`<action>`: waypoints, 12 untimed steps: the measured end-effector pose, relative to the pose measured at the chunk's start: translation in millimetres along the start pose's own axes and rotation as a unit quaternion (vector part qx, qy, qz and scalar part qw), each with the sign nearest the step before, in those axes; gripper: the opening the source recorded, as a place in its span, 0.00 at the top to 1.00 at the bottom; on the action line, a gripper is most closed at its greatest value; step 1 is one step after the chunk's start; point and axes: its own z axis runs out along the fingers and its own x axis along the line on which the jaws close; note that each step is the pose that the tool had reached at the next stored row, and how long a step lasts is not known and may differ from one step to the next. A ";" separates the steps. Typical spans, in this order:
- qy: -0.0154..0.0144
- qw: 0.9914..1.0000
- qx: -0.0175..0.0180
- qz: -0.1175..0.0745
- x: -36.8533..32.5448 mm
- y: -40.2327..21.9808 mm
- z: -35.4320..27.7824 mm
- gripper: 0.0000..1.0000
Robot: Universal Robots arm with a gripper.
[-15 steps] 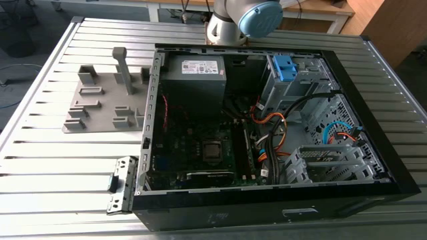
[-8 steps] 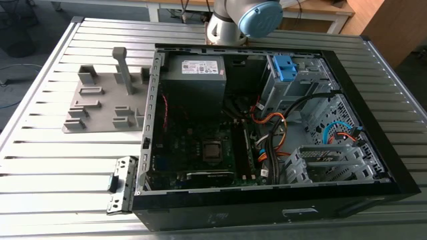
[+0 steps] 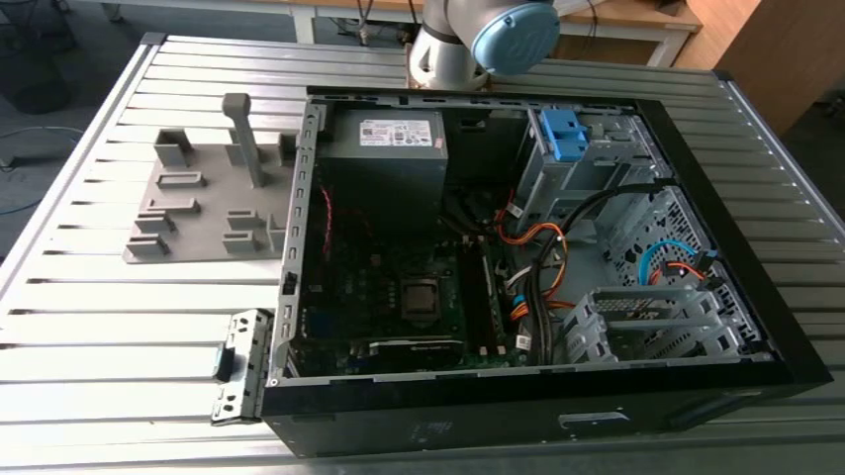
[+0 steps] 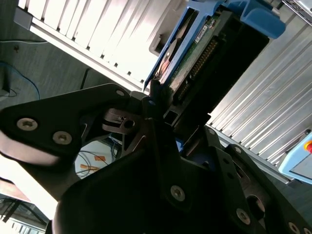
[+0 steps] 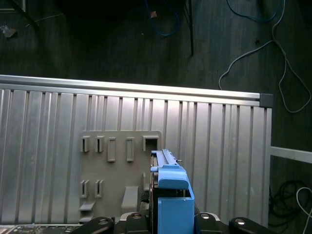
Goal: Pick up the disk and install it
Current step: 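Pick up the disk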
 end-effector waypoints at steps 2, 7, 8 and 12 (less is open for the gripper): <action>0.000 1.000 0.000 0.000 -0.1 0.0 -1.0 0.64; 0.000 1.000 0.000 0.000 -0.3 0.1 -3.5 0.64; 0.000 1.000 0.000 0.000 -0.3 0.1 -3.9 0.64; 0.000 1.000 0.000 0.000 -0.4 0.1 -5.8 0.64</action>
